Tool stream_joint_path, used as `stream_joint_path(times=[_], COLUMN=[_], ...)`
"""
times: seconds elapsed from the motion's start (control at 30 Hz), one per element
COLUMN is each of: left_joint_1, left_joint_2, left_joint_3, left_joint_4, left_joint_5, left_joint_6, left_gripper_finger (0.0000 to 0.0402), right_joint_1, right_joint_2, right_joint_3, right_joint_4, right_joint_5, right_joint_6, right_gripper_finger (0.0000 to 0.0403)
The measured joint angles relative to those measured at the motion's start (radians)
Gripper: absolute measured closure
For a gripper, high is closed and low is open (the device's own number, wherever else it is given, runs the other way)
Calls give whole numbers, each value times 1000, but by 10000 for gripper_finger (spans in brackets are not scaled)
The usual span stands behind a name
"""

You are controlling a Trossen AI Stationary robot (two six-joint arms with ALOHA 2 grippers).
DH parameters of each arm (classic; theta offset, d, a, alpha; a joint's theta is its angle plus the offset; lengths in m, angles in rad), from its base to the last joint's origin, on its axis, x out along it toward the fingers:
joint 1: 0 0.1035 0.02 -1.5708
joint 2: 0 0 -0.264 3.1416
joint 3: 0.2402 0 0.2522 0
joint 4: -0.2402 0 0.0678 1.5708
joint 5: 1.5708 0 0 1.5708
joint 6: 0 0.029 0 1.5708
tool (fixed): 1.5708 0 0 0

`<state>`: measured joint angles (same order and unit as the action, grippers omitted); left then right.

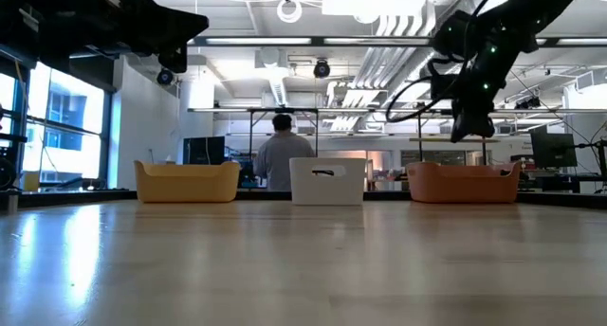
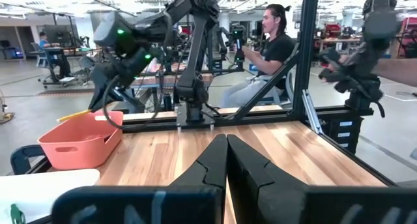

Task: Sort crayons/erasers/pens/pencils in bins
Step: Put the yellow pencil into the orange bin

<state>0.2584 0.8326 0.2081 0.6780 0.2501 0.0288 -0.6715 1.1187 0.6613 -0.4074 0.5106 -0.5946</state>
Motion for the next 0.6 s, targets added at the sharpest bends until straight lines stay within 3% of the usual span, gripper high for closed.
stream_joint_path(times=[0.2,0.3,0.6], left_joint_1=[0,0,0], left_joint_2=[0,0,0], left_joint_3=[0,0,0], left_joint_4=[0,0,0], left_joint_5=[-3,-3,-3], left_joint_6=[0,0,0], left_gripper_finger=[401,401,401], right_joint_1=[-180,-226,-282], right_joint_2=[12,47,225], right_joint_3=[-6,-6,-6], right_joint_4=[15,15,131], right_joint_5=[-177,-218,-221], right_joint_6=[-69,-80,-122], right_gripper_finger=[401,401,402])
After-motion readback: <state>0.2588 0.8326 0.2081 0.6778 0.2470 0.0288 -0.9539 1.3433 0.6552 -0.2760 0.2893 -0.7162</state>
